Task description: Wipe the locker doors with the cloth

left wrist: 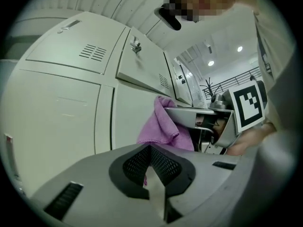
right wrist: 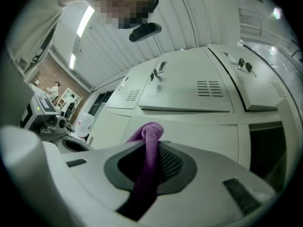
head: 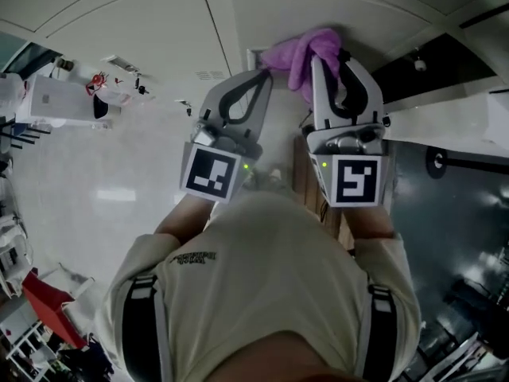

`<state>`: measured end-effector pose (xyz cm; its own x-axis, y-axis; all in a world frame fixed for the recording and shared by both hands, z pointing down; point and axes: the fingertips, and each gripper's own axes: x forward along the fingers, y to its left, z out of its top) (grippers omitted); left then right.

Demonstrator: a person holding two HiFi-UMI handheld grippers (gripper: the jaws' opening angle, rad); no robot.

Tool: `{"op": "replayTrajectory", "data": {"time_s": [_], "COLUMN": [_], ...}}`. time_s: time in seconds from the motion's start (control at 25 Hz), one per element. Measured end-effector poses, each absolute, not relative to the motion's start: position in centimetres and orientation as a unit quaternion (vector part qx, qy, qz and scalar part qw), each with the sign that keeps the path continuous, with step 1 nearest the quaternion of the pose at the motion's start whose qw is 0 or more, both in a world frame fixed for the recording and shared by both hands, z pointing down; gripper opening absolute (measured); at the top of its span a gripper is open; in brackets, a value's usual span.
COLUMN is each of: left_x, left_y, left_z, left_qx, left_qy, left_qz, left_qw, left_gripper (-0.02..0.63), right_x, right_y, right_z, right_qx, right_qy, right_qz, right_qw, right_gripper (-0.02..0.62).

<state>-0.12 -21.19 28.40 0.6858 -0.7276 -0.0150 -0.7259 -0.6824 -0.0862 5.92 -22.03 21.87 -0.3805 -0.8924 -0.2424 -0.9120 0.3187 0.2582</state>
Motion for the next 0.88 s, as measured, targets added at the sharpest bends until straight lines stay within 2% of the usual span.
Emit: {"op": "replayTrajectory", "data": {"time_s": [0.48, 0.88], "left_x": [-5.7, -5.2], "left_y": [-22.5, -23.9], "left_z": [30.8, 30.8], "left_qx": [-0.888, -0.89], "left_qy": [0.458, 0.454], "left_qz": [-0.034, -0.029], "left_qw": [0.023, 0.02], "left_gripper": [0.002, 0.002], "right_x": [-1.1, -1.0], "right_y": [-24.1, -25.3], "right_z": [27.7, 28.5], "right_qx": [-0.488, -0.488], "right_qy": [0.861, 0.861], "right_qz": [0.141, 0.141], "right_qw": [-0.013, -0.014], "right_gripper": [0.054, 0.057]}}
